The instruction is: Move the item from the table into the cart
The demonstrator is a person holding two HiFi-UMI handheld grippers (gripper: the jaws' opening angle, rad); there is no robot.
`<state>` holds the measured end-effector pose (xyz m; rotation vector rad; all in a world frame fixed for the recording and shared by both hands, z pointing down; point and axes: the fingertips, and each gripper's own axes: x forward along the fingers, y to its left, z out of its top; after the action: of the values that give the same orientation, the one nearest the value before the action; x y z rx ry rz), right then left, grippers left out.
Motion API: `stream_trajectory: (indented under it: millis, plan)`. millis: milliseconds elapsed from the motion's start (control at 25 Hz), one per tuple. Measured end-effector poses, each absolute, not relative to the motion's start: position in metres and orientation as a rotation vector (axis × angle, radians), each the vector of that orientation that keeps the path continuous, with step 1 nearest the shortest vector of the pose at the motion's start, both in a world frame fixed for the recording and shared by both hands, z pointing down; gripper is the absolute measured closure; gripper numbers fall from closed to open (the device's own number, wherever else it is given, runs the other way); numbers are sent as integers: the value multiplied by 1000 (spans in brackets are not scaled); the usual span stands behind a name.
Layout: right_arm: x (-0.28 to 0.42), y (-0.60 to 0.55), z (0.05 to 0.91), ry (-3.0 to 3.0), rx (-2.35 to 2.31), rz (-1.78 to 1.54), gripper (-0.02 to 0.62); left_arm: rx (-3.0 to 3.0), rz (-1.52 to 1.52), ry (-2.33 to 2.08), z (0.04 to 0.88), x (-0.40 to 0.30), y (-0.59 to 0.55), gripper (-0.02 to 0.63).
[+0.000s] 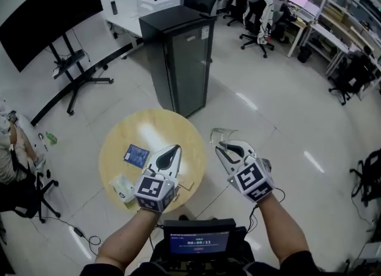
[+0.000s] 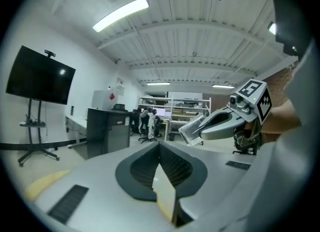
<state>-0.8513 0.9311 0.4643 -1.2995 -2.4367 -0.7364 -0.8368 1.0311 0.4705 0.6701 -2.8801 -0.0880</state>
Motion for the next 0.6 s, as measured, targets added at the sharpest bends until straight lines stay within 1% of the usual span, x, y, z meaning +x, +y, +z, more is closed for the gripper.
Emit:
stream_trajectory:
  millis: [280, 480, 600]
  plan:
    - [-818, 675, 438, -2605, -965, -603, 555, 1060, -109, -2763, 454, -848, 765, 606]
    - [-780, 487, 420, -2710, -736, -519, 555, 1309, -71, -2661, 448, -827, 564, 606]
    - [-753, 396, 423, -2743, -575, -493, 555, 1444, -62, -2599, 450, -810, 466, 606]
